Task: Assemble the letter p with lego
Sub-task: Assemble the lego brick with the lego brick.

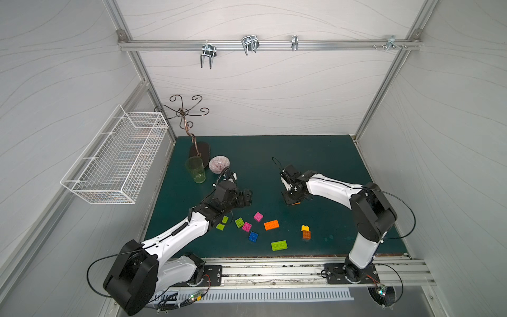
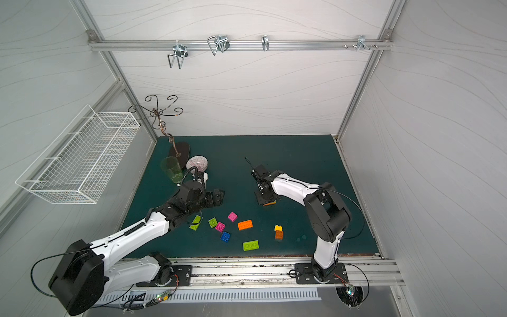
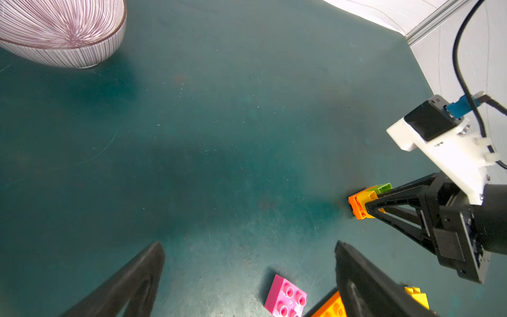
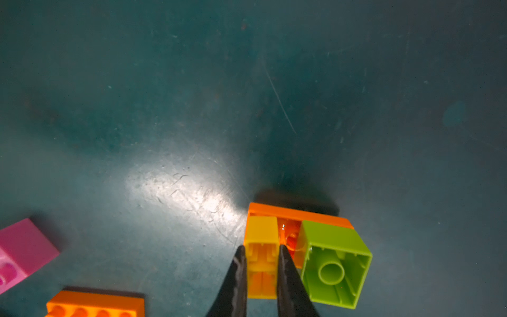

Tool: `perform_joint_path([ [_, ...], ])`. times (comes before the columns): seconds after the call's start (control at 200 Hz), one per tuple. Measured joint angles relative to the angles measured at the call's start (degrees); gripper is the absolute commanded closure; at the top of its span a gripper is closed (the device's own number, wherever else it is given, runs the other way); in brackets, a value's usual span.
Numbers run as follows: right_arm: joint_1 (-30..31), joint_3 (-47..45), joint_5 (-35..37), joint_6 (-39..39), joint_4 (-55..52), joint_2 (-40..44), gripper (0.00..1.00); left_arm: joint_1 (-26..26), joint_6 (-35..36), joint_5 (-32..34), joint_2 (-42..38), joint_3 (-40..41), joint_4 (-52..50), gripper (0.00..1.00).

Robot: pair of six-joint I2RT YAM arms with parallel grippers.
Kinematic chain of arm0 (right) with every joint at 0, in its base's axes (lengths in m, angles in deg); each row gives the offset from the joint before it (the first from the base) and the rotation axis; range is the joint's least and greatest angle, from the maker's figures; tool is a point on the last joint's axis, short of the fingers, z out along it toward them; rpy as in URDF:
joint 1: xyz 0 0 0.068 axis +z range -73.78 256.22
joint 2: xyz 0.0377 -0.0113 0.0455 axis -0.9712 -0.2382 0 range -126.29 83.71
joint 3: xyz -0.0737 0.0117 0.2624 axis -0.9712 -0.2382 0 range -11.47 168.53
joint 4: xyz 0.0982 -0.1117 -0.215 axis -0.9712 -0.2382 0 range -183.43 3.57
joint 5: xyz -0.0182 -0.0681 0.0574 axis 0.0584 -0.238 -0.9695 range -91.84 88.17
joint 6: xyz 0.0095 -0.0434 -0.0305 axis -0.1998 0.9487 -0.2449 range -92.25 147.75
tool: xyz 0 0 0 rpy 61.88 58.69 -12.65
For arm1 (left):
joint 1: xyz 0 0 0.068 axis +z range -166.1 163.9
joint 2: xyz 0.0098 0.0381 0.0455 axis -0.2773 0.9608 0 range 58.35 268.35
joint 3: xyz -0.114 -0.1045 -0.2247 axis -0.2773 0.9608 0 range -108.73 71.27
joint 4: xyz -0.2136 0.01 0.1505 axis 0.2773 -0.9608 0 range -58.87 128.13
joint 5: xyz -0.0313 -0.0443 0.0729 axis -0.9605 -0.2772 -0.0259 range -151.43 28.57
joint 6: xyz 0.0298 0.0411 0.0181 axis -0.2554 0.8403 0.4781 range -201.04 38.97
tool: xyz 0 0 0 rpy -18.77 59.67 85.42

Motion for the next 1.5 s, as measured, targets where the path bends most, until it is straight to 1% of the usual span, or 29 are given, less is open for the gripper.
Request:
perform_joint_path([
  [0.24, 0.02, 2.73, 1.36, -2.93, -2.47, 0.02, 1.00, 0.00, 0.00, 0.72, -0.48, 0.48, 0.02, 0.01],
  [0.76, 0.07, 1.97, -0.07, -8.55, -2.64, -0.22, 1.00, 0.00, 0.00, 0.83, -1.29, 0.74, 0.02, 0.01],
  [1.276, 0.26, 2.05, -1.25, -9.64, -1.79, -2.16, 1.00, 0.00, 0.00, 0.83, -2.27, 0.87, 0.04, 0.01],
  [1.501, 0.90, 2.05, 0.17, -9.66, -1.79, -2.45, 1.00, 0.00, 0.02, 0.83, -2.49, 0.92, 0.02, 0.01],
])
